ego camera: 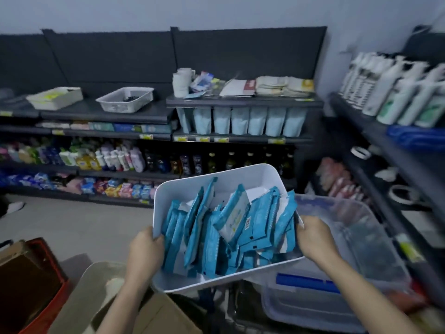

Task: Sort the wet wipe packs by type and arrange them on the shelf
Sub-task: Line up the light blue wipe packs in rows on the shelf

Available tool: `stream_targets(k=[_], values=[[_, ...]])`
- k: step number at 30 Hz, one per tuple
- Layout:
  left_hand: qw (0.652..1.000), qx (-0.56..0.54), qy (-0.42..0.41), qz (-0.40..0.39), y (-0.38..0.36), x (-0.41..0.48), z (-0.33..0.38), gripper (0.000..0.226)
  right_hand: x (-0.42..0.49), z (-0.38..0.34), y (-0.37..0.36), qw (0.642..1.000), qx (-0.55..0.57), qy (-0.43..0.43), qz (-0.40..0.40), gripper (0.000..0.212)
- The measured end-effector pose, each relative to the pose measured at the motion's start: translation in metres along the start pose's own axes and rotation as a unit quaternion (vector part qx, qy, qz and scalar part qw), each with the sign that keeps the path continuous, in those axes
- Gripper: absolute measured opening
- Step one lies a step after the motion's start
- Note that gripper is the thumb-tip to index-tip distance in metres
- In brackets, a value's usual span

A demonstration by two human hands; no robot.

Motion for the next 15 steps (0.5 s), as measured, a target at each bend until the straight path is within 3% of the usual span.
stream_targets(k=[7,15], values=[[0.991,0.014,-0.117,-0.066,-0.066,-0.046,0.109,0.007,-0.024,0.099,0.116,0.994,0.055,-0.048,0.081,0.033],[0.963,0.039,-0.246,-0.105,-0.126,-0.134,0.234,0.011,-0.08,0.216,0.232,0.971,0.107,-0.12,0.179,0.046]])
Point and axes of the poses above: each hand's wrist, its own x-axis towards the middle knuckle, its own y-axis out of the back of the hand, z = x × y, the point moved 6 cm from there along x, towards the middle knuckle, and after that the axes turned 7 degrees about -y, right-handed, at the moved point
